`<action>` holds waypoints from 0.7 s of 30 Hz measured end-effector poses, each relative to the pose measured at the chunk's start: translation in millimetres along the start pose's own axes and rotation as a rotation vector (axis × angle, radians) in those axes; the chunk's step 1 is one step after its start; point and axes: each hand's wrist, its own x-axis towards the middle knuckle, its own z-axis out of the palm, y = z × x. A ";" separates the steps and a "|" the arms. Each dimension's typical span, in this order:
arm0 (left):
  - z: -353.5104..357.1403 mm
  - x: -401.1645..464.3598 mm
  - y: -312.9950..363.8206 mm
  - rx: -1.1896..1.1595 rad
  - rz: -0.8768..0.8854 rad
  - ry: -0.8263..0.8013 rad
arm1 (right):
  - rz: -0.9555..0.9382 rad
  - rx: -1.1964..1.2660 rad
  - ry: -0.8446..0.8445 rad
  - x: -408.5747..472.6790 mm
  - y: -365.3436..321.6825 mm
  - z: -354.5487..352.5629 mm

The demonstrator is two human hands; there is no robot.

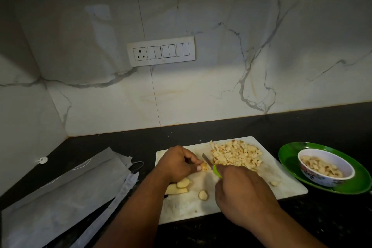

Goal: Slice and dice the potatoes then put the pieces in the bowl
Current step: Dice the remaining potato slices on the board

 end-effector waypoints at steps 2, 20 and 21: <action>-0.2 0.9 2.2 0.020 -0.033 0.005 | -0.008 -0.016 0.012 5.2 0.3 0.4; -1.6 3.9 7.4 0.088 -0.112 0.017 | -0.030 -0.019 0.003 -30.4 2.2 -10.3; -1.5 2.8 6.7 0.078 -0.113 0.018 | -0.034 -0.022 0.007 -22.4 1.5 -5.0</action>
